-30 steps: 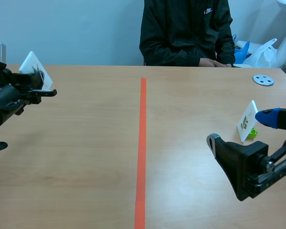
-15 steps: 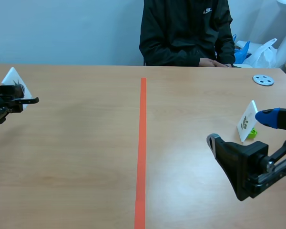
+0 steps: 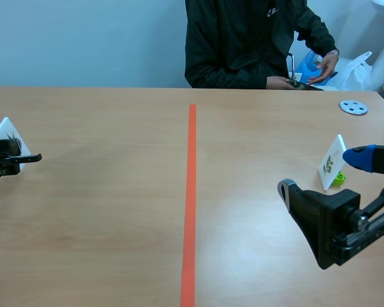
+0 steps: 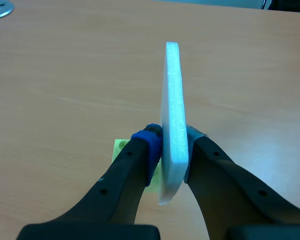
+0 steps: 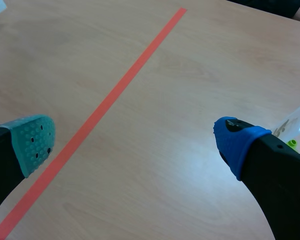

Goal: Sort the leaf by its shape. The table is split by an orange tape line. A compound leaf with several leaflets goes to the left side, a simple leaf with one blade goes to the right side. Return to the home posture when a red brick is placed on the table.

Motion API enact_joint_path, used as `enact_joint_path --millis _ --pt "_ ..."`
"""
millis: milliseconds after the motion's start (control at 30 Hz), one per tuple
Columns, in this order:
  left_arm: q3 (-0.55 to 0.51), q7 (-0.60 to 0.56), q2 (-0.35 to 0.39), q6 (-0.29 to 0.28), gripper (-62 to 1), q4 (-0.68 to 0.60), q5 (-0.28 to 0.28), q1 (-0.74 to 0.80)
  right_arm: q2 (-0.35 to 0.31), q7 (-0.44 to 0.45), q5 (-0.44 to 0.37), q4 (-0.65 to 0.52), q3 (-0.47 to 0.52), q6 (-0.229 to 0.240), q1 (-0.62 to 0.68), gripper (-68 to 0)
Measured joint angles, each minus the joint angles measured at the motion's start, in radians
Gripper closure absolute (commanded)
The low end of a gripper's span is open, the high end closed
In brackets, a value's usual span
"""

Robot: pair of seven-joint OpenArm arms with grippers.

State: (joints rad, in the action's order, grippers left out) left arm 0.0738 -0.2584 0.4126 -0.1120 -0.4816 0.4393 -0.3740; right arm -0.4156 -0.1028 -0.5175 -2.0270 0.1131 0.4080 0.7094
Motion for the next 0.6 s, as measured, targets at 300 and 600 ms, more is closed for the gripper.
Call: enact_joint_path --millis 300,600 --pt "0.000 0.041 -0.009 -0.003 -5.5 0.017 0.000 0.000 0.000 0.000 0.000 0.000 0.000 0.000 0.000 -67.9" --pt "0.000 0.030 -0.013 -0.003 -5.7 0.060 0.000 0.000 0.000 0.000 -0.005 0.000 0.000 0.000 0.000 -67.9"
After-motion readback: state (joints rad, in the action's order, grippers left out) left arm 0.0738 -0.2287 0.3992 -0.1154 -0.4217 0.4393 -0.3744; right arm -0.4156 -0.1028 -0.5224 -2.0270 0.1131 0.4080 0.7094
